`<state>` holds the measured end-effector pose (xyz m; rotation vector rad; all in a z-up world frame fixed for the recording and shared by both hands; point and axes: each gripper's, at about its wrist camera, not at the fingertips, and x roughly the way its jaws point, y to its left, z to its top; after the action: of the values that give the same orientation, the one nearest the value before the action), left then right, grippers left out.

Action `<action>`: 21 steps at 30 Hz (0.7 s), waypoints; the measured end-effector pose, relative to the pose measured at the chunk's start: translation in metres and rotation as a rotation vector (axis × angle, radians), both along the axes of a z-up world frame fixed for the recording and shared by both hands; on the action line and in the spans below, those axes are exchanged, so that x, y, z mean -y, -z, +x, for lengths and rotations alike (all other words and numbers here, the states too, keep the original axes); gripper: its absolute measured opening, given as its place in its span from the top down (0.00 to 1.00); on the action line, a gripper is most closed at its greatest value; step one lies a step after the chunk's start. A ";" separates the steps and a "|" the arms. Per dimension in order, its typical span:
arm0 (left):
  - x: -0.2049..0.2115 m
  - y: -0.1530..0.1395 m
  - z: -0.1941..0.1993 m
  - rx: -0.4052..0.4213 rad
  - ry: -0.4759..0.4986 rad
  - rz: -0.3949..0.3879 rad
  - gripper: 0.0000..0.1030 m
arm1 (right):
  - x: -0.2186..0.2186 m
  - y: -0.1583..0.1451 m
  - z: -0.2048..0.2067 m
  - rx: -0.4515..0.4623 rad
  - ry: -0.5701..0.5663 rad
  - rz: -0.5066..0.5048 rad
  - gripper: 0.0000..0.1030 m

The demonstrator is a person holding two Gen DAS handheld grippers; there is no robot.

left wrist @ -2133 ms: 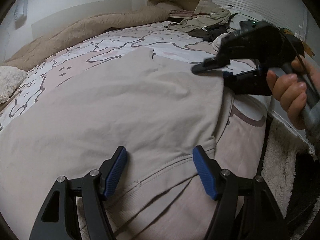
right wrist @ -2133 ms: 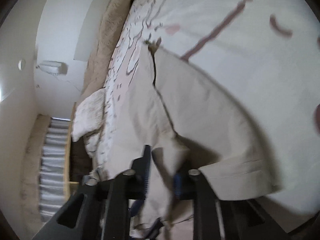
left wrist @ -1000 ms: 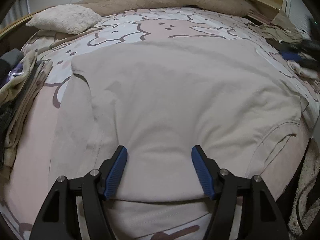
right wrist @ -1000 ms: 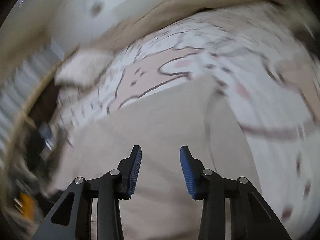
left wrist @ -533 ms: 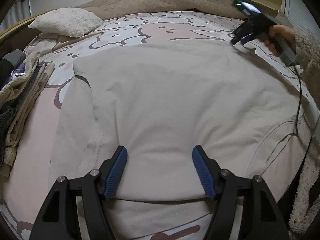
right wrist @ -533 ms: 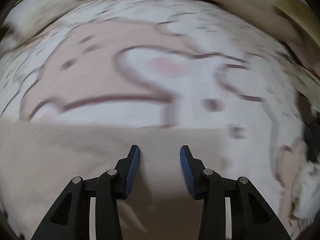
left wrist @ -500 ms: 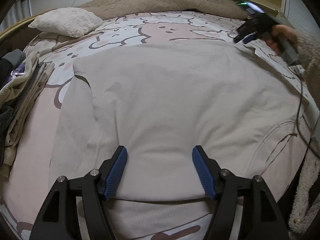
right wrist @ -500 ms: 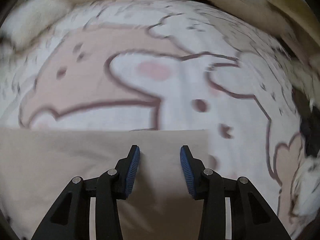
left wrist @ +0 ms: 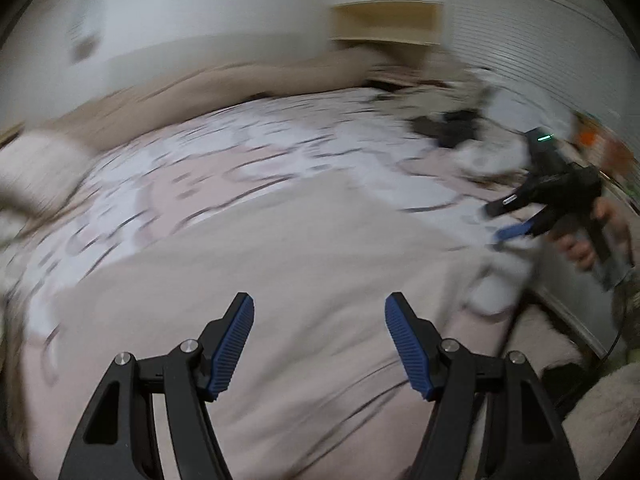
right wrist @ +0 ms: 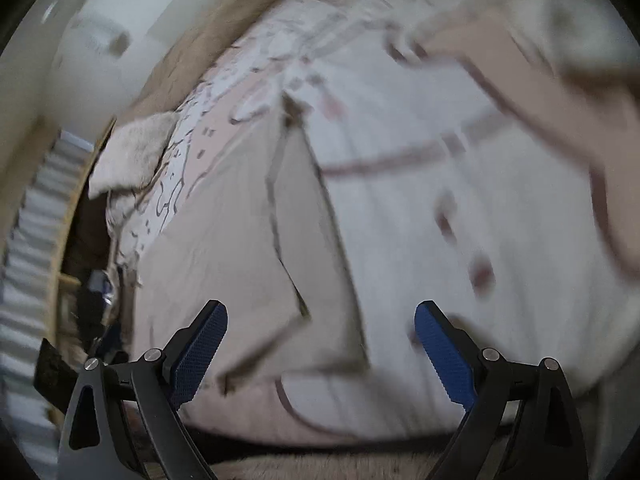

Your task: Fold clothes

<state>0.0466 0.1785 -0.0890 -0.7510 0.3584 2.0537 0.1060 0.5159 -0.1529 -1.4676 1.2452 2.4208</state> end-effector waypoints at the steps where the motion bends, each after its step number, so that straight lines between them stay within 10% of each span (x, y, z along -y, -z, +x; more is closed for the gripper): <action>1: -0.019 0.003 0.010 -0.014 0.059 0.011 0.34 | 0.001 0.008 0.007 -0.008 0.013 -0.030 0.08; 8: -0.110 0.040 0.055 -0.106 0.283 -0.080 0.34 | 0.001 0.023 0.018 -0.079 0.055 -0.124 0.00; 21: -0.135 0.091 0.042 -0.011 0.257 -0.110 0.28 | 0.021 0.021 -0.042 0.065 -0.246 -0.196 0.00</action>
<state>0.0885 0.3137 -0.1799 -0.7198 0.5485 1.8081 0.0645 0.4947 -0.1739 -1.8380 1.3978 2.4297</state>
